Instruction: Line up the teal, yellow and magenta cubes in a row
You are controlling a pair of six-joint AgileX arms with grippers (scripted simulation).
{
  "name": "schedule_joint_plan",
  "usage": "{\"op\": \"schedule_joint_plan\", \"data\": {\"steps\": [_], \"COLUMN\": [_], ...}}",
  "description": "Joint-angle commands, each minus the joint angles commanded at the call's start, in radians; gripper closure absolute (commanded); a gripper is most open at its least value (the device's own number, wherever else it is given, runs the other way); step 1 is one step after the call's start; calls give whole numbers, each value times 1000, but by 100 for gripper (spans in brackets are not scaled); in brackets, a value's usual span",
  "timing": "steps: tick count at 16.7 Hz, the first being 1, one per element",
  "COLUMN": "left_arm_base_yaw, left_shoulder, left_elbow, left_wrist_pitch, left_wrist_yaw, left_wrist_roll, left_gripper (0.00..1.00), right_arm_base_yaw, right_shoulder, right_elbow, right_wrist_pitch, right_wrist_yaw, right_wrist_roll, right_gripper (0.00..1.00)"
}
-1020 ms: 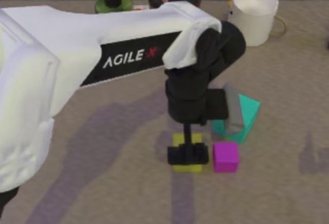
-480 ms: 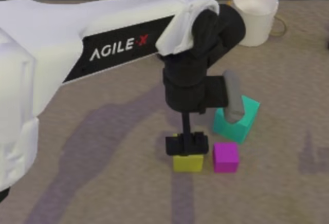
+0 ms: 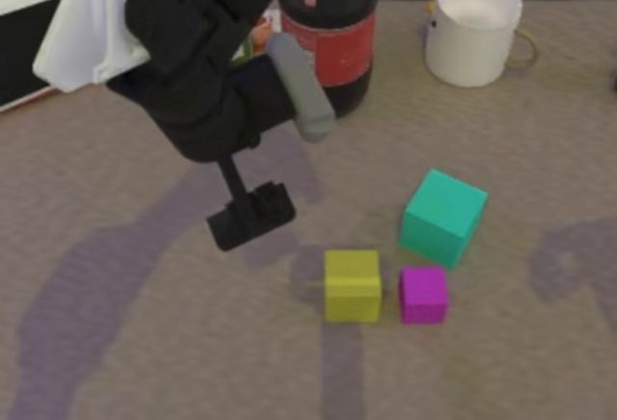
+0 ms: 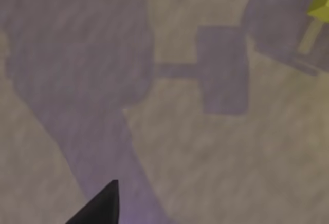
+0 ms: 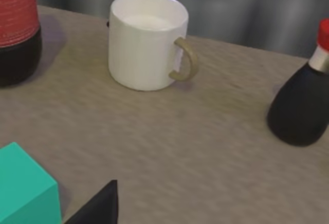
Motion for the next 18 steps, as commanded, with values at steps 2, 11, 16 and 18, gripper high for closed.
{"op": "schedule_joint_plan", "data": {"steps": [2,11,16,18], "left_arm_base_yaw": [84,441,562,591], "left_shoulder": [-204,-1180,-1530,-1626], "left_elbow": [-169,-987,-1279,-1348], "left_wrist_pitch": [101,605,834,898], "left_wrist_yaw": [-5,-9,0,3], "left_wrist_roll": [-69,-400,-540,-578], "left_gripper": [0,0,0,0], "right_arm_base_yaw": [41,237,318,339], "right_shoulder": [204,1189,1536,1623], "right_elbow": [162,890,1202,1291], "right_wrist_pitch": [-112,-639,-836,-883], "right_wrist_yaw": [2,-1,-1,1], "right_wrist_roll": [-49,-273,-367,-392], "right_gripper": [0,0,0,0]}}
